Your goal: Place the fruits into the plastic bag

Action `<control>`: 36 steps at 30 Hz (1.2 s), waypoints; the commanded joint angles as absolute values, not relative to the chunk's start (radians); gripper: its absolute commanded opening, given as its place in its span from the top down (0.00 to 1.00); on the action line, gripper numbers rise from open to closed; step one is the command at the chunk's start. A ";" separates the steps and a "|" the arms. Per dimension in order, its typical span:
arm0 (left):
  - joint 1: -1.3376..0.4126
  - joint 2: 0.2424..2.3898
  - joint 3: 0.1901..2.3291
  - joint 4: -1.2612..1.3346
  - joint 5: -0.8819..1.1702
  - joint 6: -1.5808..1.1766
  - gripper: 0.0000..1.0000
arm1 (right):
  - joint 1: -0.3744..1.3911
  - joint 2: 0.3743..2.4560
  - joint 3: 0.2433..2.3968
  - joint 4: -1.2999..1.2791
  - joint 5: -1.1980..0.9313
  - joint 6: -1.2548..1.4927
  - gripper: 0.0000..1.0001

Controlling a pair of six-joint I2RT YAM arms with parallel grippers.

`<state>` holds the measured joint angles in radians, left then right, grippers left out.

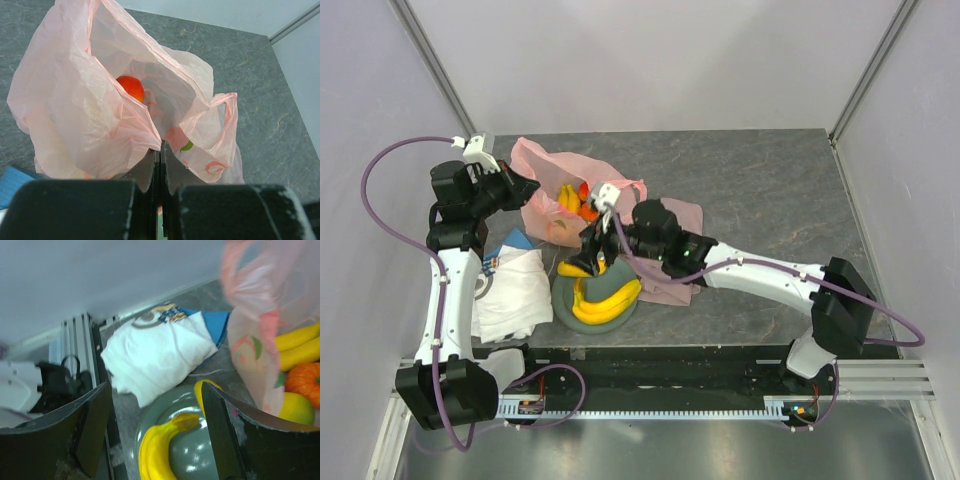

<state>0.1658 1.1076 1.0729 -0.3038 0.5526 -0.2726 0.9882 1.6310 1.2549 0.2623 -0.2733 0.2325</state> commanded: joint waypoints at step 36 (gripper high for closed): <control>0.163 1.103 1.062 -0.256 0.561 -0.285 0.98 | 1.315 1.839 1.244 -0.167 0.222 -0.396 0.11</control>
<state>0.1658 1.1076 1.0603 -0.2958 0.5529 -0.2729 1.3117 1.8088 1.1946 -0.1749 0.1902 -0.3538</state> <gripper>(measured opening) 0.029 0.888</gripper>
